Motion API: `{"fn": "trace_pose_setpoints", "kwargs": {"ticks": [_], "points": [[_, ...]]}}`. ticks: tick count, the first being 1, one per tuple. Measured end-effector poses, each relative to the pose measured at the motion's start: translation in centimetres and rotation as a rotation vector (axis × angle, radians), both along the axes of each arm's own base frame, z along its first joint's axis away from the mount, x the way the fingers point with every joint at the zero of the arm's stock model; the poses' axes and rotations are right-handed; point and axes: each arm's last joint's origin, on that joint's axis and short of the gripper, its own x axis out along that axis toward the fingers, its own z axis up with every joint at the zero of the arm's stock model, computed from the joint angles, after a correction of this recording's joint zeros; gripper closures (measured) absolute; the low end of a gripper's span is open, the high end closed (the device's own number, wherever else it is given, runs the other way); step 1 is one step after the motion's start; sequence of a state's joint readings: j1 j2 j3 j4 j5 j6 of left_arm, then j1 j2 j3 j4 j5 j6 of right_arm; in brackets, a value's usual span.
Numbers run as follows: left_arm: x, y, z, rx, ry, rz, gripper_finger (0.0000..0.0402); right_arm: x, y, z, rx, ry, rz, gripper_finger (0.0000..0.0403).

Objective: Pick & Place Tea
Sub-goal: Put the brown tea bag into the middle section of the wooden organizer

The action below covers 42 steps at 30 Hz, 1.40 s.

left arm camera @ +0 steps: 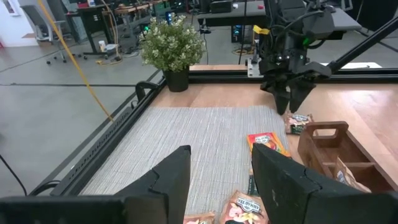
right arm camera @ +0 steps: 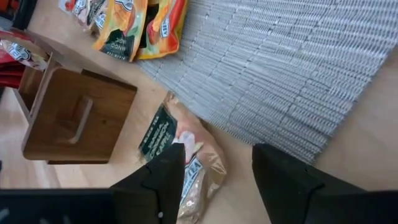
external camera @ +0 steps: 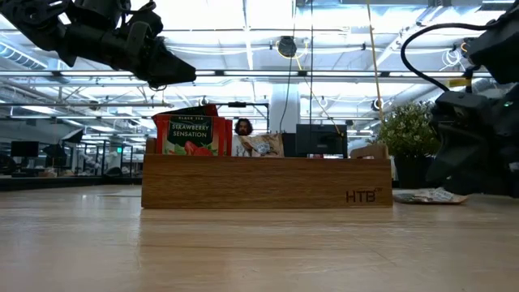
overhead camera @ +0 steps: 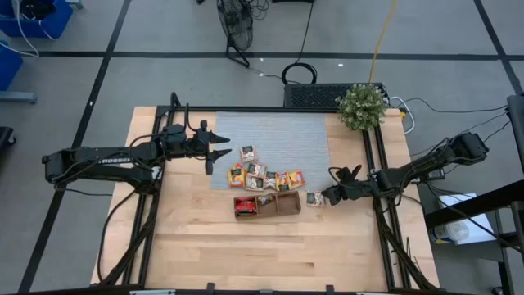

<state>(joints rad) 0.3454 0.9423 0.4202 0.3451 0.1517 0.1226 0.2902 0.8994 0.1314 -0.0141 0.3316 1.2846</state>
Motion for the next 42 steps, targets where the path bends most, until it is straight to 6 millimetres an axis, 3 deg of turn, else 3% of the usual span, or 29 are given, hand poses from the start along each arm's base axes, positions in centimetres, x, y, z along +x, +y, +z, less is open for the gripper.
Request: {"fn": "trace_pose_setpoints", "kwargs": {"ticks": [17, 22, 27, 29, 35, 42], "points": [[0.0, 0.0, 0.0, 0.0, 0.0, 0.0, 0.0227, 1.4, 0.6, -0.3, 0.08, -0.037, 0.144, 0.0247], [0.0, 0.0, 0.0, 0.0, 0.0, 0.0, 0.0227, 1.4, 0.7, -0.3, 0.081, -0.031, 0.188, 0.0296], [0.0, 0.0, 0.0, 0.0, 0.0, 0.0, 0.0227, 1.5, 0.9, -0.2, 0.06, -0.046, 0.254, 0.0387], [0.0, 0.0, 0.0, 0.0, 0.0, 0.0, 0.0227, 1.7, 1.2, 0.1, 0.035, -0.098, 0.308, 0.0395], [0.0, 0.0, 0.0, 0.0, -0.001, 0.0, 0.0227, 3.7, 2.6, 3.2, -0.104, -0.31, 0.445, 0.0402], [0.0, 0.0, 0.0, 0.0, -0.001, -0.001, 0.0227, 6.6, 5.1, 9.4, -0.413, -0.479, 0.562, 0.0402]]}}
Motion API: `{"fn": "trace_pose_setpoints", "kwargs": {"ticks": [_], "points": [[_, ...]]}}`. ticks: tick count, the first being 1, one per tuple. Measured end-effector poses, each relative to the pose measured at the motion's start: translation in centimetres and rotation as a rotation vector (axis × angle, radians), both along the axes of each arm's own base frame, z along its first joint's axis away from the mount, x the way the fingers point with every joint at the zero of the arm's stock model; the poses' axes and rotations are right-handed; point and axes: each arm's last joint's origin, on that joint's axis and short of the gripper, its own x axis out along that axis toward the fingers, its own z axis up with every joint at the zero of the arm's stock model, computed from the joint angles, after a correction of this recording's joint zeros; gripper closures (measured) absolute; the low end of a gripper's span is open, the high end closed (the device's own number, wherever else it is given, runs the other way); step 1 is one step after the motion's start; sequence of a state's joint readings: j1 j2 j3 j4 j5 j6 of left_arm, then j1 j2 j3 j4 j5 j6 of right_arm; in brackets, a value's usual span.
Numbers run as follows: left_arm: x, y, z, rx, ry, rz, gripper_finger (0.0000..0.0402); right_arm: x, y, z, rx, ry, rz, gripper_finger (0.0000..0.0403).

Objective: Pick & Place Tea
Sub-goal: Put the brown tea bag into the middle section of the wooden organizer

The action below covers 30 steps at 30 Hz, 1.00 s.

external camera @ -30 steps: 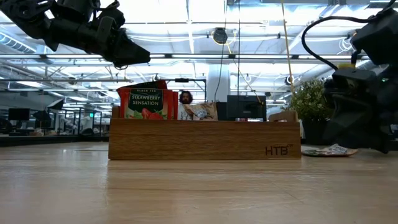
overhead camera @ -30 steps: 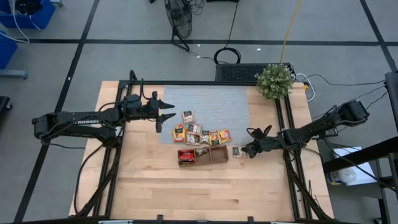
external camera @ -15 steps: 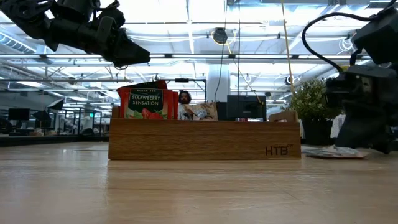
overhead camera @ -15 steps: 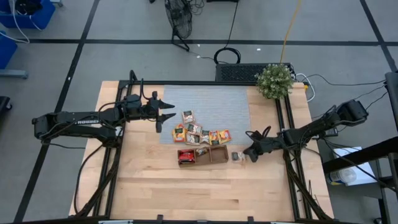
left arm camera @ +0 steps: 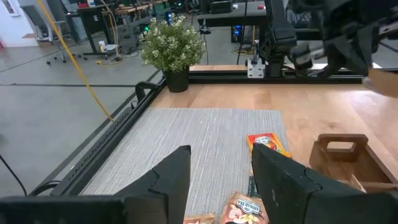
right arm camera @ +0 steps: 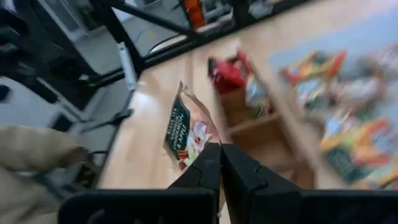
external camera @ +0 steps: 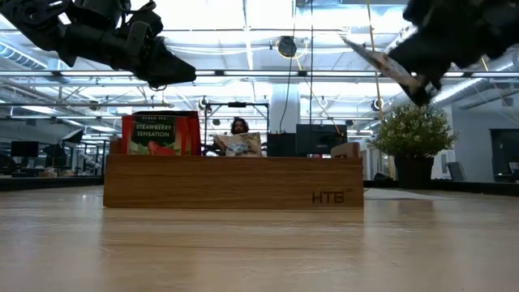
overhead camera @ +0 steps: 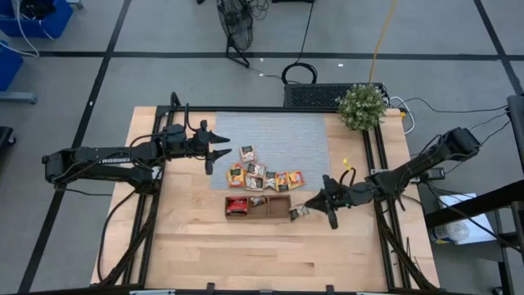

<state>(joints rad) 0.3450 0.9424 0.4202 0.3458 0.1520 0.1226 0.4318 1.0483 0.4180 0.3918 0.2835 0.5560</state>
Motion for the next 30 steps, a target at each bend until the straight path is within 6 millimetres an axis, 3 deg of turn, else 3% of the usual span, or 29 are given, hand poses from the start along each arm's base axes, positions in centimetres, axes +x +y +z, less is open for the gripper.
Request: {"fn": "trace_pose_setpoints", "kwargs": {"ticks": [4, 8, 13, 18, 25, 30], "points": [[0.0, 0.0, 0.0, 0.0, 0.0, 0.0, 0.0227, 0.8, 0.5, 0.9, -0.18, -0.046, -0.047, 0.0403], [0.0, 0.0, 0.0, 0.0, 0.0, 0.001, 0.0227, 1.9, 0.3, -0.3, -0.368, -0.027, -0.142, 0.0403], [0.0, 0.0, 0.0, 0.0, 0.0, 0.0, 0.0227, 4.1, -0.6, -1.7, -0.585, -0.061, -0.323, 0.0403], [0.0, 0.0, 0.0, 0.0, 0.0, 0.001, 0.0227, 6.1, -2.4, -1.6, -0.744, -0.198, -0.472, 0.0403], [0.1, 0.0, 1.1, 0.009, -0.116, 0.004, 0.0227, 7.2, -5.5, -1.2, -0.825, -0.338, -0.535, 0.0403], [0.3, 0.0, 2.0, -0.168, -0.252, 0.018, 0.0227, 9.3, -7.9, -1.0, -0.792, -0.388, -0.5, 0.0403]]}}
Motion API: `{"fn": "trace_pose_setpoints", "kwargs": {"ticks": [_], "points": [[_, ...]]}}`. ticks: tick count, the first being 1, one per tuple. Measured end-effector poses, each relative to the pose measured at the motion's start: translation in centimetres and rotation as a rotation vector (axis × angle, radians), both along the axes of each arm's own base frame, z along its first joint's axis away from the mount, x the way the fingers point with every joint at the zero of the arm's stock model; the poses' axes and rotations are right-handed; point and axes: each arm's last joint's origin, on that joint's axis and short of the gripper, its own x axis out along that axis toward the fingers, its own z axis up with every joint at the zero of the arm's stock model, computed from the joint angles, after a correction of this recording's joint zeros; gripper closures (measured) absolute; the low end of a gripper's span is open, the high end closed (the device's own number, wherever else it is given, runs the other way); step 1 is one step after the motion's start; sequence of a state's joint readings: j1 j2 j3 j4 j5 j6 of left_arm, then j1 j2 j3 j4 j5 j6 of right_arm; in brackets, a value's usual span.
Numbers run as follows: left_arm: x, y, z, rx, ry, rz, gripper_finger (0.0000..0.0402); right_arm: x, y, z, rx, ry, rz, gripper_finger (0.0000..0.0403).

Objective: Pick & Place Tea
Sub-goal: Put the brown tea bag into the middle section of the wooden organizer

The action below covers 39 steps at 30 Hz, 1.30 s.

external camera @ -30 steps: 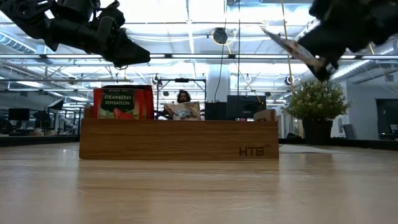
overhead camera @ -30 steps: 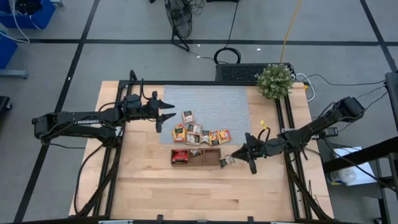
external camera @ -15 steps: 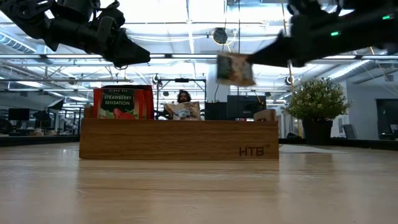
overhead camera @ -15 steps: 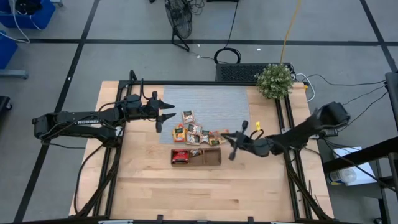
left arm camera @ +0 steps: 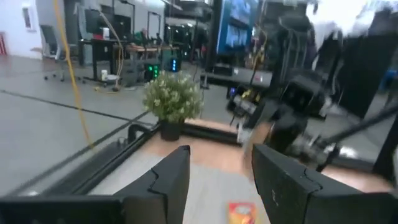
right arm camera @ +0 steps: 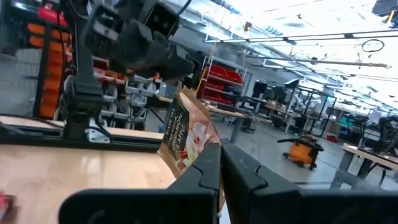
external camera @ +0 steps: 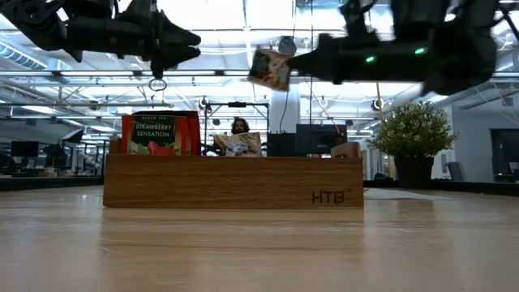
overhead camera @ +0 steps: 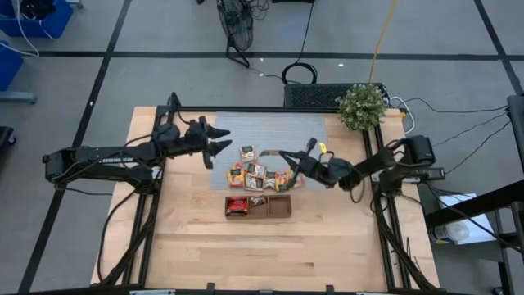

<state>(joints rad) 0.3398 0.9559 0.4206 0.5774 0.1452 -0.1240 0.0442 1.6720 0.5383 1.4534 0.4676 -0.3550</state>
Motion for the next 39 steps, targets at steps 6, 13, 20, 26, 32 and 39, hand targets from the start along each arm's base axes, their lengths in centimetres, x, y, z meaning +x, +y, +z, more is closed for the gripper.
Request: {"fn": "trace_pose_setpoints", "kwargs": {"ticks": [6, 13, 20, 26, 32, 39], "points": [[2.4, -1.0, -1.8, -0.064, 0.031, -0.074, 0.0227, 2.9, -1.4, 0.1, -0.025, 0.046, 0.045, 0.0403], [5.1, -2.3, -3.5, 0.052, 0.039, -0.148, 0.0227, 4.0, -1.6, 0.5, -0.046, 0.035, 0.062, 0.0403], [6.9, -2.5, -3.6, 0.09, 0.062, -0.16, 0.0227, 4.0, -1.6, 0.4, -0.034, 0.032, 0.065, 0.0403], [7.6, -2.3, -3.6, 0.13, 0.096, -0.145, 0.023, 4.0, -1.5, 0.4, -0.035, 0.039, 0.066, 0.0403], [7.6, -2.2, -3.7, 0.178, 0.118, -0.12, 0.0334, 4.0, -1.5, 0.2, -0.034, 0.053, 0.067, 0.0403], [6.5, -2.2, -3.2, 0.249, 0.267, -0.033, 0.0395, 4.1, -1.0, -0.2, -0.03, 0.097, 0.082, 0.0402]]}}
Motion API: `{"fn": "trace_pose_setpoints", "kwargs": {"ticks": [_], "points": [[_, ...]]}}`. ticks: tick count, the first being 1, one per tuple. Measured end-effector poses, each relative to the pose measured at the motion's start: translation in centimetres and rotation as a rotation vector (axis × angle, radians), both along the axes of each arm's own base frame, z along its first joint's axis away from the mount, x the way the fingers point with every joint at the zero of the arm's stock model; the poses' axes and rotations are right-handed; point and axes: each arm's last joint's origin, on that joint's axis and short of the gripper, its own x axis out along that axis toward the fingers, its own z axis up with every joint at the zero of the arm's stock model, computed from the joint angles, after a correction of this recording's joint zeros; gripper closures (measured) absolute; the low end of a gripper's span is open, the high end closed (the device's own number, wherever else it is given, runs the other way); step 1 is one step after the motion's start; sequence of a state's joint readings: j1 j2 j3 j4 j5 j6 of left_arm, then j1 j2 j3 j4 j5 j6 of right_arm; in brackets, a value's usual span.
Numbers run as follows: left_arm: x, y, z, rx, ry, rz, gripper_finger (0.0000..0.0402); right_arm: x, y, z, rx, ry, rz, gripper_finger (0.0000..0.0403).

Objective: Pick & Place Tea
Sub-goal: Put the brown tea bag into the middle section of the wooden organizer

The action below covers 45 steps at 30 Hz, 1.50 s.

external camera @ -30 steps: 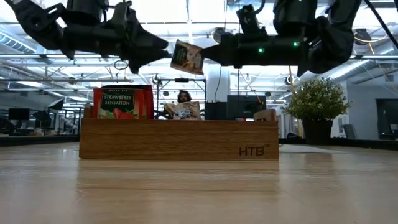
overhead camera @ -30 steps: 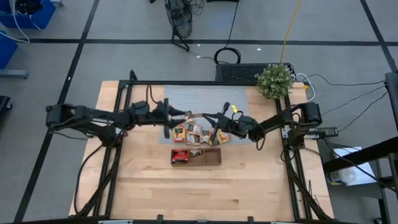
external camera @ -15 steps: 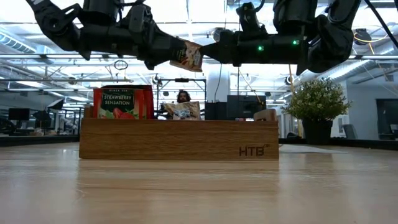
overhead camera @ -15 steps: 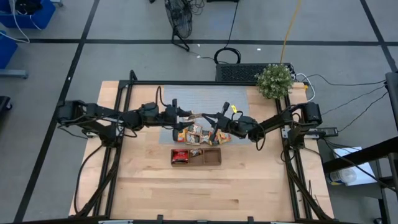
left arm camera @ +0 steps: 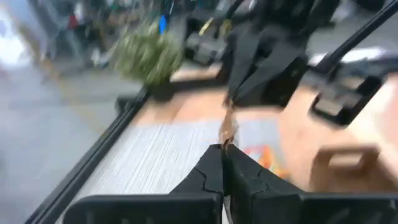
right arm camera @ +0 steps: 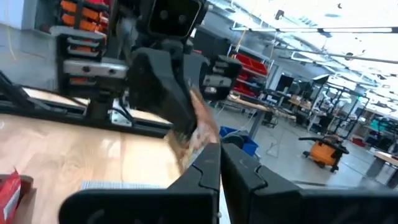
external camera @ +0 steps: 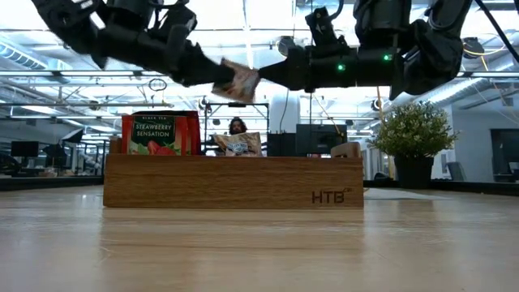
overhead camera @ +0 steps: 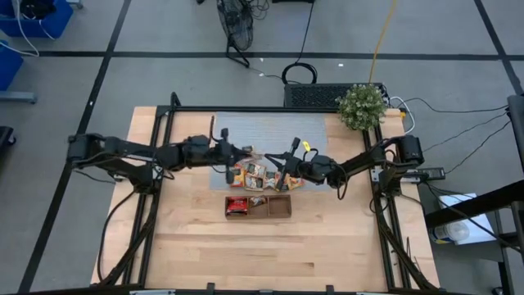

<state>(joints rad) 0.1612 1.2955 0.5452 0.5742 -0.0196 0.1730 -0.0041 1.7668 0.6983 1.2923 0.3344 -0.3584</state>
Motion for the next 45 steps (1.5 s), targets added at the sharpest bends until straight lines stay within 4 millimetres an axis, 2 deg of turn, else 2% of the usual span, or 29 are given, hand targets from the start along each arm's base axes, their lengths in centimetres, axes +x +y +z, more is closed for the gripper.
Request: {"fn": "trace_pose_setpoints", "kwargs": {"ticks": [4, 7, 11, 14, 18, 22, 26, 30, 36, 40, 45], "points": [[-0.9, -0.2, 2.7, -0.051, 0.211, 0.103, 0.0397, -0.1, 0.2, 0.0, 0.005, 0.007, -0.031, 0.0397], [-0.5, -1.9, 5.5, -0.064, 0.353, 0.091, 0.0398, -0.4, 0.3, -0.1, -0.005, 0.024, -0.103, 0.0391], [1.9, -4.8, 7.3, -0.028, 0.566, 0.034, 0.0399, -1.6, 0.2, 0.7, -0.051, 0.055, -0.207, 0.0386], [4.6, -7.5, 7.3, -0.014, 0.715, -0.122, 0.0399, -2.9, -0.1, 1.6, -0.067, 0.106, -0.288, 0.0385], [7.8, -10.7, 5.3, 0.027, 0.9, -0.325, 0.04, -4.7, -0.5, 2.8, -0.043, 0.14, -0.313, 0.0385], [10.3, -12.8, 4.4, 0.045, 0.924, -0.376, 0.04, -6.5, -0.4, 3.0, -0.008, 0.139, -0.284, 0.0385], [11.7, -13.2, 3.2, -0.001, 0.945, -0.369, 0.04, -8.1, -0.2, 2.7, 0.005, 0.128, -0.273, 0.0385], [12.4, -12.4, 2.5, -0.048, 0.941, -0.286, 0.04, -9.2, 0.0, 2.1, 0.019, 0.123, -0.257, 0.0385], [13.1, -10.7, 0.9, -0.135, 0.989, -0.165, 0.04, -9.7, 0.6, 1.5, 0.048, 0.123, -0.231, 0.0385], [13.2, -10.6, 0.1, -0.163, 1.031, -0.153, 0.04, -9.8, 1.0, 1.4, 0.046, 0.13, -0.213, 0.0385], [12.9, -10.8, 0.1, -0.18, 1.044, -0.133, 0.0401, -9.8, 1.1, 1.5, 0.046, 0.123, -0.209, 0.0385]]}}
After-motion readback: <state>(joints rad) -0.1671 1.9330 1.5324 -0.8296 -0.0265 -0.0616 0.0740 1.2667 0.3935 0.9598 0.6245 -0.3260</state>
